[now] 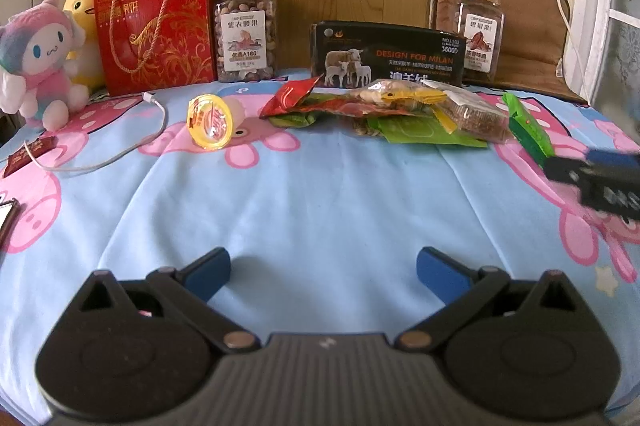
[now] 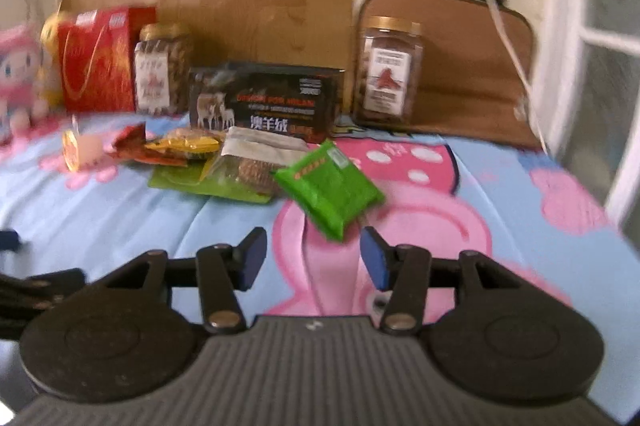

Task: Organize snacks
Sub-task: 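Grasp the green snack packet with the right gripper, then carry the green packet into the dark green box and open the right gripper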

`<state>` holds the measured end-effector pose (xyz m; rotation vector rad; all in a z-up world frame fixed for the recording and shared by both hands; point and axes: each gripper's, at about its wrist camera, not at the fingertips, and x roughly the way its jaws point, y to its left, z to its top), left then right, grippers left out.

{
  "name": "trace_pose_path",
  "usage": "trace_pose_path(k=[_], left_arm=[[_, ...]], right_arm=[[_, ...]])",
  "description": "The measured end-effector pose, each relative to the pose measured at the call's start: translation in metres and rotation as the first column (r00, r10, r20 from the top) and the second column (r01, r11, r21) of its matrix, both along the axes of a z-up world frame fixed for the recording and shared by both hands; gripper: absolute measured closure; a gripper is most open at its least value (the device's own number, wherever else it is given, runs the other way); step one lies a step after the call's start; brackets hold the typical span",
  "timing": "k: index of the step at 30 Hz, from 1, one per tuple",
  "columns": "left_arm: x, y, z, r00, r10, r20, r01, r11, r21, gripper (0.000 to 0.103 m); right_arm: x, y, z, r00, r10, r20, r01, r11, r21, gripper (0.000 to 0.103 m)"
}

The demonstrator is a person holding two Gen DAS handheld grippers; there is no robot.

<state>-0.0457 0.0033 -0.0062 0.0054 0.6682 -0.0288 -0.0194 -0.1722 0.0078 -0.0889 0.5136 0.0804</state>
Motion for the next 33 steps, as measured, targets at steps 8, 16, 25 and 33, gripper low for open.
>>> trace_pose_path(k=[8,16,25,33], left_arm=[[0.002,0.004,0.002,1.000,0.014,-0.012,-0.015,1.000,-0.014,0.000],[0.005,0.022,0.009,1.000,0.030,0.004,-0.029,0.995,-0.094,0.000],[0.001,0.060,0.024,0.997,0.057,0.052,-0.044,0.972,-0.232,0.000],[-0.004,0.068,0.031,0.998,-0.009,0.059,0.024,0.963,-0.268,0.000]], right_arm=[[0.053,-0.001,-0.006,0.999,0.028,-0.030,-0.032,0.987,-0.159,0.054],[0.000,-0.016,0.015,0.997,0.050,0.067,-0.051,0.998,0.022,0.084],[-0.018,-0.045,0.019,0.948,0.318,0.016,-0.246,0.699,0.671,0.100],[-0.030,-0.032,0.004,0.965,0.256,-0.062,-0.192,0.844,0.501,0.094]])
